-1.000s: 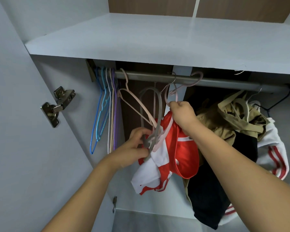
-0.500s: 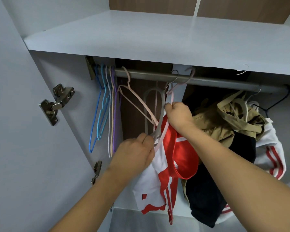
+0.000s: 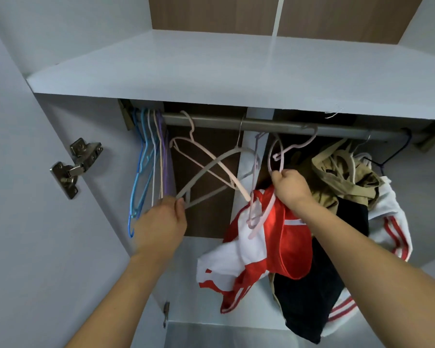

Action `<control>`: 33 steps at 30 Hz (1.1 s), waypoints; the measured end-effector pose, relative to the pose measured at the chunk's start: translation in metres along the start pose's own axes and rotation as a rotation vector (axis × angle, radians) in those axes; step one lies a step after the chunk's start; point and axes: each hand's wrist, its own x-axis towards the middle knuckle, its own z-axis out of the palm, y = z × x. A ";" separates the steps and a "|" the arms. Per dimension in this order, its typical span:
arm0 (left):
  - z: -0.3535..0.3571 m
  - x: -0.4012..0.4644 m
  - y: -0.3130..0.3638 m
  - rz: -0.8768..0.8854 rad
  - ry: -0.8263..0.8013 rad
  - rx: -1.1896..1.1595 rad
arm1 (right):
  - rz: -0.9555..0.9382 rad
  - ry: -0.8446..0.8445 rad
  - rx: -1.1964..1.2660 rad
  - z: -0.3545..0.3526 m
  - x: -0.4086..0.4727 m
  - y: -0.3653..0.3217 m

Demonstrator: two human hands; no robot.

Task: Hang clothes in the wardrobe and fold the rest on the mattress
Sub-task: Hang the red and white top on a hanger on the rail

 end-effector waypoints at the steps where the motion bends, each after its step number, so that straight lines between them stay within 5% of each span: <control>1: -0.001 0.002 0.001 -0.016 0.005 0.002 | 0.007 0.001 -0.041 -0.001 -0.001 0.006; 7: -0.014 -0.004 0.015 0.000 0.078 0.136 | 0.096 -0.034 -0.098 0.002 -0.011 0.032; 10: -0.020 -0.023 0.040 0.263 0.102 -0.021 | 0.156 -0.008 0.097 -0.004 -0.018 0.037; 13: -0.026 -0.048 0.087 0.282 -0.511 -0.406 | 0.225 0.012 0.408 -0.018 -0.036 0.035; 15: -0.021 -0.061 0.113 0.220 -0.805 -0.408 | 0.237 -0.029 0.545 -0.027 -0.053 0.033; 21: -0.023 -0.093 0.153 0.384 -0.479 -0.065 | 0.213 -0.106 0.728 -0.059 -0.097 0.033; 26: -0.063 -0.119 0.161 0.134 -0.362 -0.181 | 0.370 -0.406 1.034 -0.095 -0.123 0.046; 33: -0.183 -0.193 0.126 -0.296 -0.470 -0.460 | 0.516 -0.534 0.799 -0.079 -0.139 0.075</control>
